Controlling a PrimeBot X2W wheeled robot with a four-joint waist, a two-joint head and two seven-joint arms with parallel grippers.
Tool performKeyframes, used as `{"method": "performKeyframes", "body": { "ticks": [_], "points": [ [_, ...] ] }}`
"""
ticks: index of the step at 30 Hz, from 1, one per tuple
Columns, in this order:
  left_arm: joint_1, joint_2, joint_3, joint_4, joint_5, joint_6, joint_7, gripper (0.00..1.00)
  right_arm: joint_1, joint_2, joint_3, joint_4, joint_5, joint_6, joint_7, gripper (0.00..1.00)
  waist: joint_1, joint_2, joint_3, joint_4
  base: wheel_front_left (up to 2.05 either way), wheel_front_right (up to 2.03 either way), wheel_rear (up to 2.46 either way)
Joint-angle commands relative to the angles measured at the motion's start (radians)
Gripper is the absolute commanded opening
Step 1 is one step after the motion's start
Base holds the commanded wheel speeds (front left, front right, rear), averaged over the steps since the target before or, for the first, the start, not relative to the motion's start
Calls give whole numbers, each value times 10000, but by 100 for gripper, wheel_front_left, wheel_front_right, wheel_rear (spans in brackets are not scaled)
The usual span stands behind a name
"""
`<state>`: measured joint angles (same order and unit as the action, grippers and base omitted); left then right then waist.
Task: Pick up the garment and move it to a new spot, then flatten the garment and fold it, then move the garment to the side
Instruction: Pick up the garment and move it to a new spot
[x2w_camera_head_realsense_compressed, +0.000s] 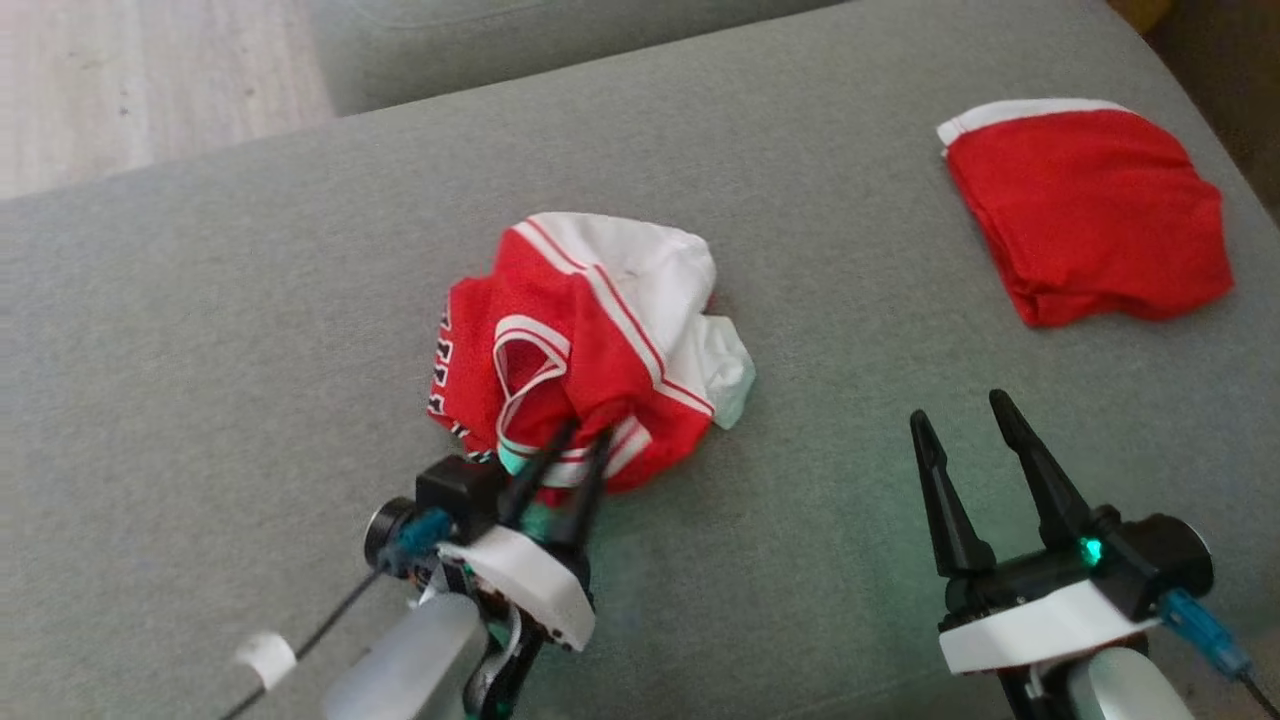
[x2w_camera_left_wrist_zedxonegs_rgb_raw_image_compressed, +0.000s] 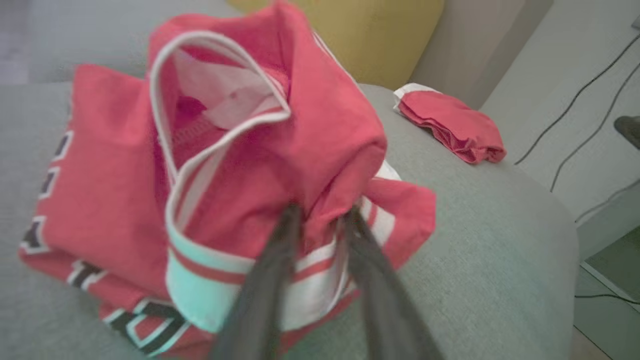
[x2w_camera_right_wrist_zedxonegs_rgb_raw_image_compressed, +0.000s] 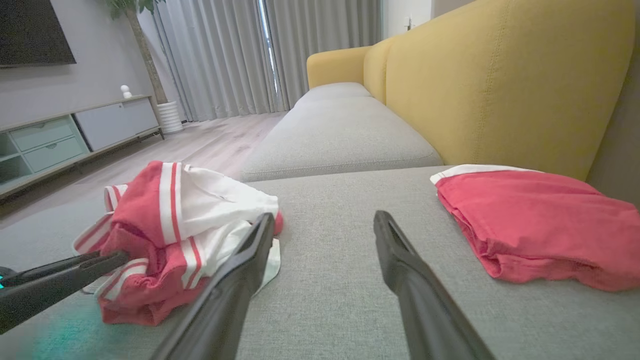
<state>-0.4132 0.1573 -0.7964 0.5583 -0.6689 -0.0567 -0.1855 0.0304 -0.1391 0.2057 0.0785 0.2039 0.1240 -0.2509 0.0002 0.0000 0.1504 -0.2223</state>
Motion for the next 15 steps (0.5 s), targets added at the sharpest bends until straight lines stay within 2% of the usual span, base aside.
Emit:
{"method": "performKeyframes", "body": {
  "ticks": [1,5,7,11,15],
  "points": [
    [-411,92,375,-249,158,219,-306,100,-238,-98,133,-229,44,67,-108,100,-2,0,-187,214,0,0,0],
    [162,-44,795,-611,592,1009,-718,100,-105,-177,90,62,5,67,-108,100,-2,0,-729,674,0,0,0],
    [516,-53,1281,-1258,978,1449,-751,100,31,-185,39,233,-25,67,-108,100,-2,0,-1078,935,0,0,0],
    [1676,24,2267,-2910,2076,2037,-758,100,292,-141,-98,518,-74,67,-108,100,-2,0,-1638,1449,0,0,0],
    [2854,-25,3211,-4046,2901,2359,-760,100,488,47,-352,687,-34,67,-108,100,-2,0,-2065,1918,0,0,0]
  ]
}}
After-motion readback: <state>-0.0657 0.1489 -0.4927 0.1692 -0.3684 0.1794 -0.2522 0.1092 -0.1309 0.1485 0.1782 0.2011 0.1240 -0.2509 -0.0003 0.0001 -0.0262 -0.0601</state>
